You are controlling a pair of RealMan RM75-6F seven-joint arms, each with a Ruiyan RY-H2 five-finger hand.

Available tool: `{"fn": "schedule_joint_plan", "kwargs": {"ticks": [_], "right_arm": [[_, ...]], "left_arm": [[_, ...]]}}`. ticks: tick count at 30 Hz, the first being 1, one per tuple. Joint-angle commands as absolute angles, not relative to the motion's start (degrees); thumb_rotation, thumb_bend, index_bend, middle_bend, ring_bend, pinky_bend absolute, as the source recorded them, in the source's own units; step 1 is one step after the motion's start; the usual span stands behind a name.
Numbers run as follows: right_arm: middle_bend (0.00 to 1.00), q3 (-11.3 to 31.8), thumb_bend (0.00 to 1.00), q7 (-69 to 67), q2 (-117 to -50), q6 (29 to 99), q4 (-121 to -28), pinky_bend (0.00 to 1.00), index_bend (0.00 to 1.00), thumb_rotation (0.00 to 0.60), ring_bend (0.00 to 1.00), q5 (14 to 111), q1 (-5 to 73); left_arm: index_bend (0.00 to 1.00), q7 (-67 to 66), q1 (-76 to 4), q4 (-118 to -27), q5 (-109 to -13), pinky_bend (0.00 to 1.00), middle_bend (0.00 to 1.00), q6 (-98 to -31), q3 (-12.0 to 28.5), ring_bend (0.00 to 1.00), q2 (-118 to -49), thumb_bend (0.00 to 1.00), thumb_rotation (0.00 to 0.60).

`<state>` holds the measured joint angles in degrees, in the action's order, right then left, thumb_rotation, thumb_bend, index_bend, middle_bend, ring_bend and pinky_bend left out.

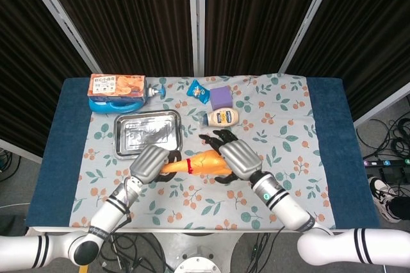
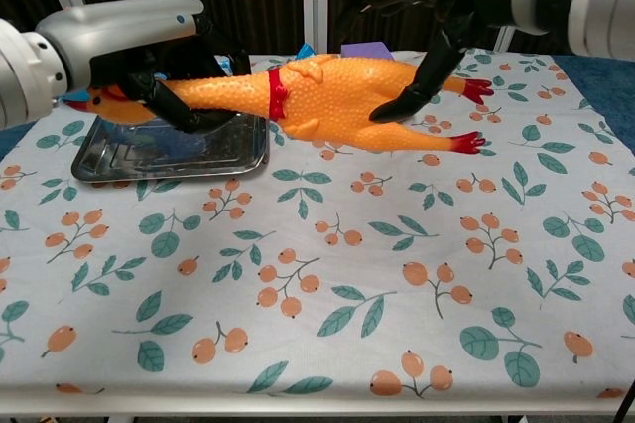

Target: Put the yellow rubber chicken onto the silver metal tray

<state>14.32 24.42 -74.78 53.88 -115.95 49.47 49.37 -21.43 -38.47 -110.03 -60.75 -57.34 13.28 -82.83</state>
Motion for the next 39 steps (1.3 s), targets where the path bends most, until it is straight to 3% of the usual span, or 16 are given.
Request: {"fn": "schedule_joint_plan", "kwargs": {"ticks": [1,19,25,27,33,39], "right_arm": [[0.18,14.3,0.09,25.8,-77.2,55.2,-114.7,0.05,0.03,0.600,0.03,46.8,51.2],[0.23,14.5,0.11,24.4,-78.4,53.8,-112.0,0.07,0.07,0.600,0.06,39.7,55.4],[0.26,14.1,0.17,23.4,-78.0,53.3,-111.4,0.09,0.12,0.600,0.10,39.4,55.9],[0.30,14.0,0.26,23.1,-78.1,53.3,-111.2,0.11,0.18,0.600,0.13,39.4,56.1],[0.49,13.6,0.68,23.1,-78.9,54.6,-110.7,0.26,0.47,0.600,0.36,40.7,56.4],[0.70,12.9,0.93,22.9,-79.9,55.6,-110.4,0.39,0.70,0.600,0.56,42.7,56.2]], "left_arm": [[0.79,-21.0,-38.9,-110.5,-60.2,0.88,0.84,-57.2,13.4,0.80,-82.2,0.77,0.600],[0.79,-20.9,-40.2,-110.5,-60.4,0.87,0.84,-59.4,11.6,0.81,-81.1,0.77,0.600],[0.79,-21.4,-40.6,-110.2,-60.2,0.87,0.84,-60.2,11.1,0.81,-81.6,0.77,0.600],[0.79,-21.3,-40.7,-110.3,-60.4,0.87,0.84,-60.4,10.9,0.81,-81.6,0.77,0.600],[0.79,-20.5,-40.9,-110.1,-60.0,0.87,0.84,-59.8,10.4,0.81,-81.6,0.77,0.600],[0.79,-18.0,-41.0,-110.3,-60.6,0.87,0.84,-58.8,10.3,0.81,-81.0,0.77,0.600]]}}
